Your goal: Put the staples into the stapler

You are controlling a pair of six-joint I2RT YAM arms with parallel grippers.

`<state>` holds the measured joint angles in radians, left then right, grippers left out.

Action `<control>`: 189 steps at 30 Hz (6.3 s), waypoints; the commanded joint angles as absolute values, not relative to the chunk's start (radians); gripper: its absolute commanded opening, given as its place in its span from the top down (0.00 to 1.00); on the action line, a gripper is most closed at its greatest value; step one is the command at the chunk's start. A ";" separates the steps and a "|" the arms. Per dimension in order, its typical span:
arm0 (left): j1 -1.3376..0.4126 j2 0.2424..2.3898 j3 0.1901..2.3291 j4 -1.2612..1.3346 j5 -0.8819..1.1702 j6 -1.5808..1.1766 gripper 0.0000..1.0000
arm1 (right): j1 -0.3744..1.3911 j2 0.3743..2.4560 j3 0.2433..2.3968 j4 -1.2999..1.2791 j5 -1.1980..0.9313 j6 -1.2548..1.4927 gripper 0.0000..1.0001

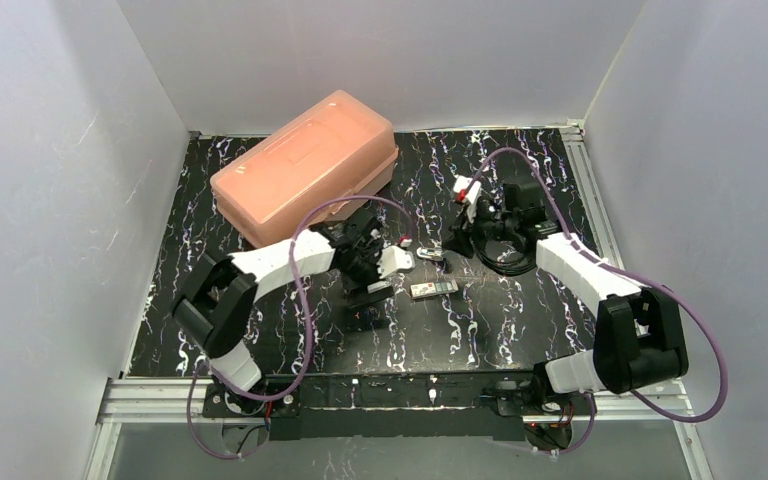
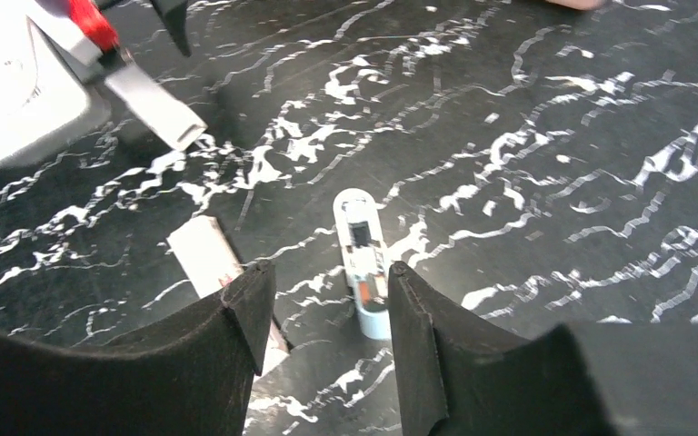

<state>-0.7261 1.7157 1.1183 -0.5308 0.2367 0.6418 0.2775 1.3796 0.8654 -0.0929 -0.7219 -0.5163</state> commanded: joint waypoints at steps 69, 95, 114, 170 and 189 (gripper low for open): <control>-0.435 1.362 0.953 -0.200 0.930 0.480 0.14 | 0.663 1.614 1.221 -0.128 -0.948 -0.338 0.99; -0.439 1.441 0.885 0.061 0.974 0.358 1.00 | 0.423 1.471 1.000 0.255 -1.018 -0.027 0.88; -0.480 1.492 0.775 0.198 0.763 0.325 1.00 | 0.287 1.359 0.942 -0.113 -0.983 -0.361 0.42; -0.626 1.363 0.576 0.262 0.537 0.436 0.14 | 0.420 1.465 0.828 -0.286 -0.509 -0.416 0.48; -0.617 1.365 0.609 0.232 0.529 0.432 0.14 | 0.439 1.531 0.858 -0.289 -0.523 -0.396 0.62</control>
<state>-0.6239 1.3701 0.5842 0.2523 0.5095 0.4225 0.4328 1.5246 0.8158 -0.3046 -0.5076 -0.4084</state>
